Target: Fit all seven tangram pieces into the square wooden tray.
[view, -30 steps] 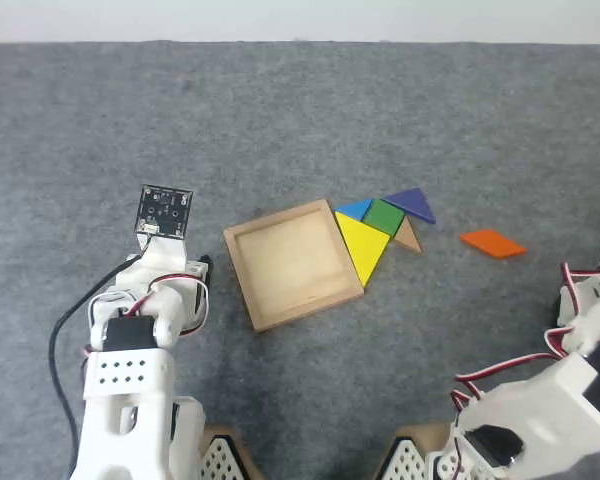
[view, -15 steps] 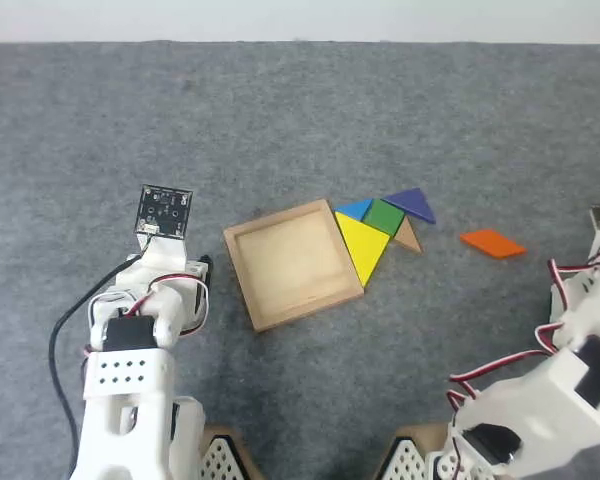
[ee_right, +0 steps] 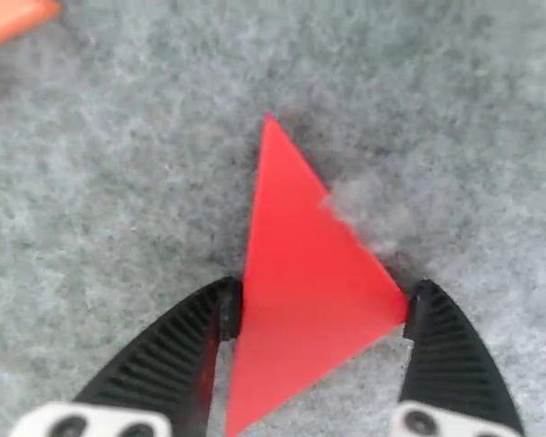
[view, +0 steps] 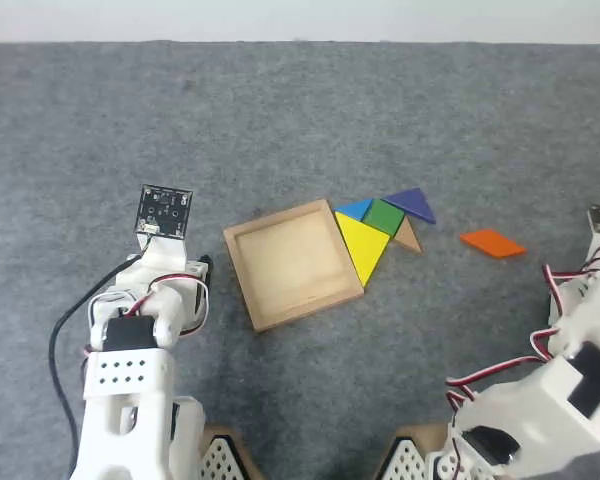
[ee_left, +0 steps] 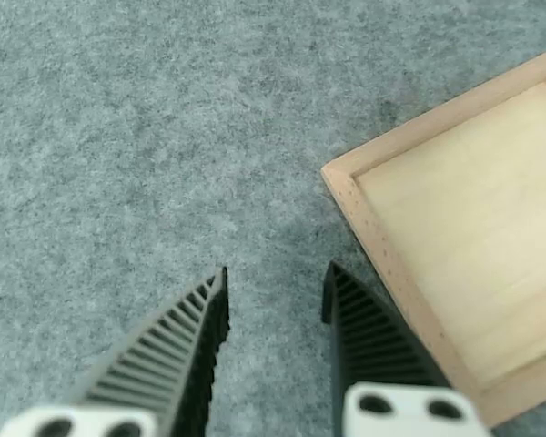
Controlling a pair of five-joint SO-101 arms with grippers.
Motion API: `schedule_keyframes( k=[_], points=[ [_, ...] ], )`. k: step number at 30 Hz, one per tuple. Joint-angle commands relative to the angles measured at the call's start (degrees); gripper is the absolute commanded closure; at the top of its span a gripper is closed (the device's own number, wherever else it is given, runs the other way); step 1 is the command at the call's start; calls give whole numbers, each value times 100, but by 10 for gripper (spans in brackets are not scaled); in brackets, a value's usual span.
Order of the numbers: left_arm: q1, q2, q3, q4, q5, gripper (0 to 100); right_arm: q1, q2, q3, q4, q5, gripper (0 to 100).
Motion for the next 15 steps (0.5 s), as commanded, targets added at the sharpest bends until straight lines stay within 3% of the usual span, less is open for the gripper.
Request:
schedule_keyframes(
  k=[1,15],
  points=[
    [18,18,-57,-114,-44,829,-84,163,176,-119,9,758],
    [18,18,-57,-114,-44,829,-92,-514,158,145,-308,893]
  ],
)
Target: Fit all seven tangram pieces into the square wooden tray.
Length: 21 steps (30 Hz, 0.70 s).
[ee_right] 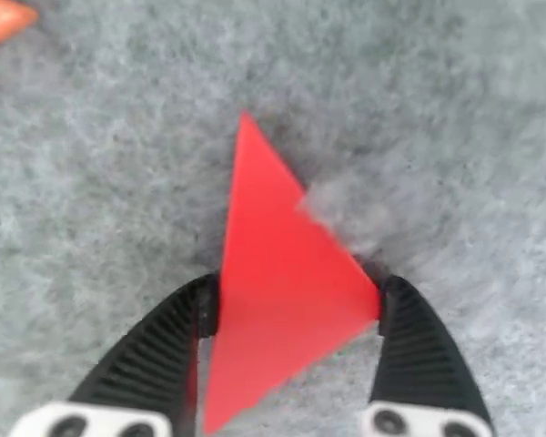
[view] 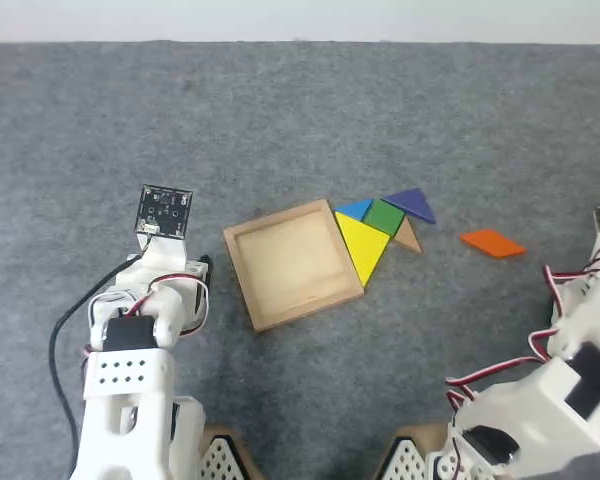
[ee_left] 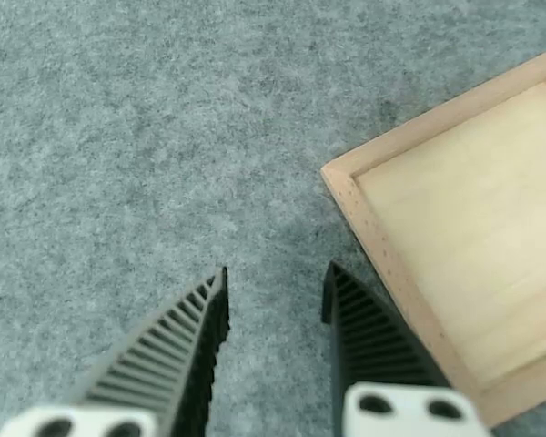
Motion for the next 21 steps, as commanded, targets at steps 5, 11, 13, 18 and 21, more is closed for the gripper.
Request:
schedule_keyframes(
  k=[5,11,13,18,21],
  points=[
    [18,18,-57,-114,-44,829,-435,-1077,149,673,-176,897],
    [18,18,-57,-114,-44,829,-945,-2141,149,1244,-352,897],
    [18,18,-57,-114,-44,829,-1095,-2466,149,1376,-475,895],
    [18,18,-57,-114,-44,829,-857,-2844,185,1842,-211,890],
    [18,18,-57,-114,-44,829,-330,-2826,220,1868,158,825]
  ],
)
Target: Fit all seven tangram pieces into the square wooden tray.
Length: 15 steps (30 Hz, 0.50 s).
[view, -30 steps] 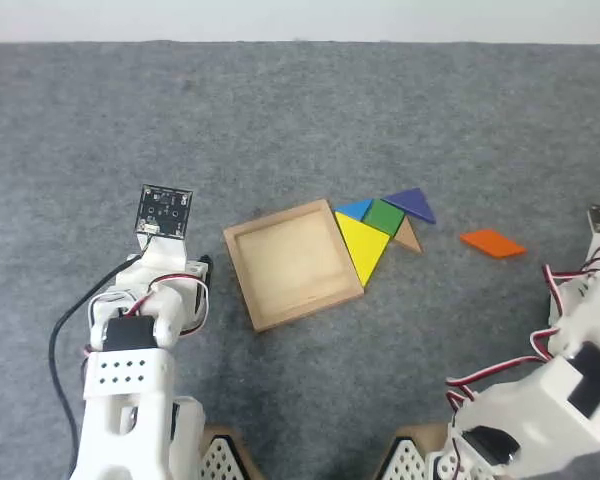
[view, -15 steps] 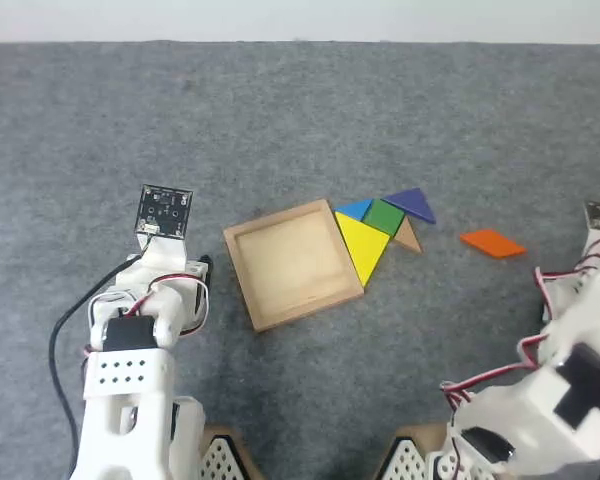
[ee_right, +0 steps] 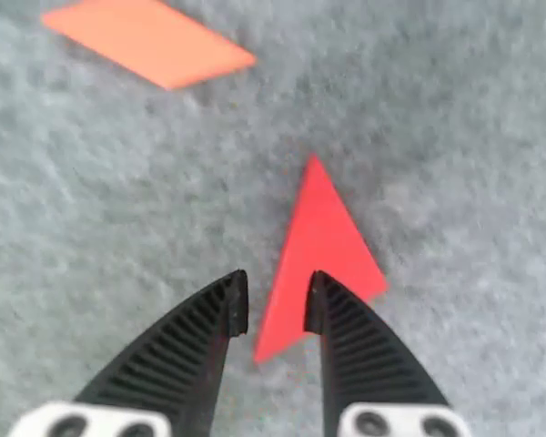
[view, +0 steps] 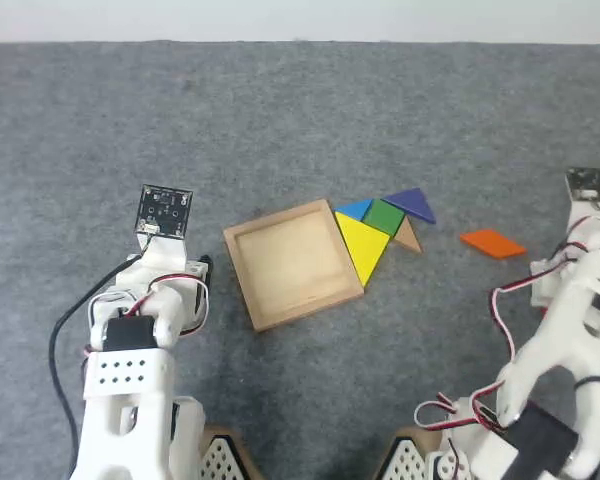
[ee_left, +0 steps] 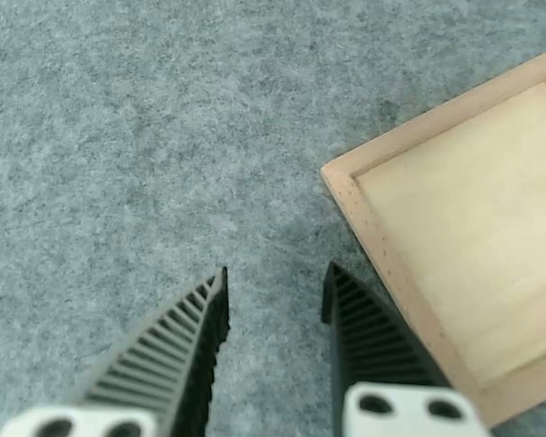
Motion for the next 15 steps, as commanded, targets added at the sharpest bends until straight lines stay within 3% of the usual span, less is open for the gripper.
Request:
schedule_keyframes(
  k=[1,5,15],
  points=[
    [18,18,-57,-114,-44,829,602,-251,9,31,387,791],
    [18,18,-66,-114,-44,829,716,-13,413,-295,589,705],
    [18,18,-57,-114,-44,829,708,1244,888,-1596,290,711]
  ],
)
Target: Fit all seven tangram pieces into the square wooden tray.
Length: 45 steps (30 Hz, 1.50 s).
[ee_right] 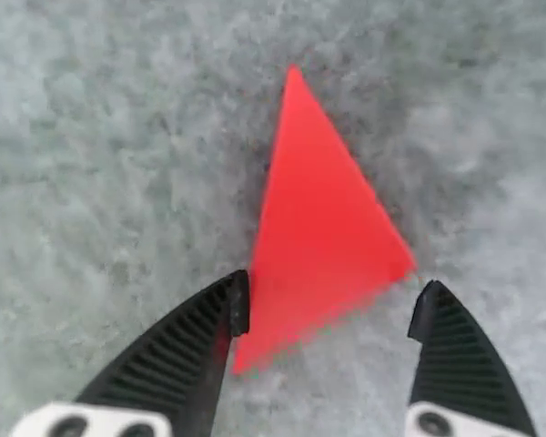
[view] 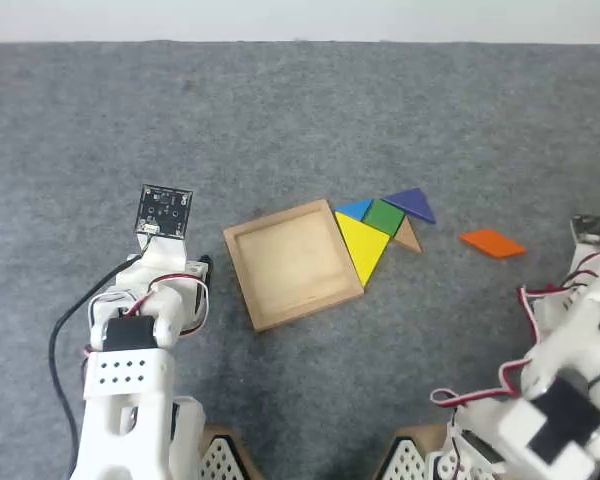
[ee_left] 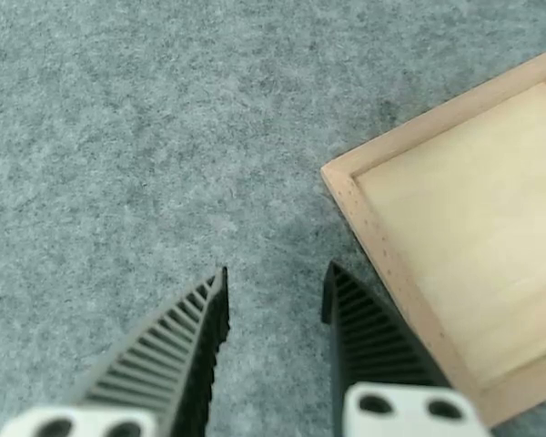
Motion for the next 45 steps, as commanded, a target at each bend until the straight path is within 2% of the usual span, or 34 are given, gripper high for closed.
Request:
schedule_keyframes(
  k=[1,8,15,21,29,32,45],
  points=[
    [18,18,-57,-114,-44,829,57,224,-44,-409,-70,711],
    [18,18,-57,-114,-44,829,66,585,-44,-840,-70,710],
    [18,18,-48,-123,-44,829,66,356,-255,-840,-18,706],
    [18,18,-48,-123,-44,829,31,303,-360,-769,431,622],
    [18,18,-48,-123,-44,829,-479,330,-325,-813,448,623],
    [18,18,-48,-123,-44,829,-620,330,-325,-857,246,623],
    [9,18,-48,-123,-44,829,-585,1262,-360,-1200,264,623]
  ],
)
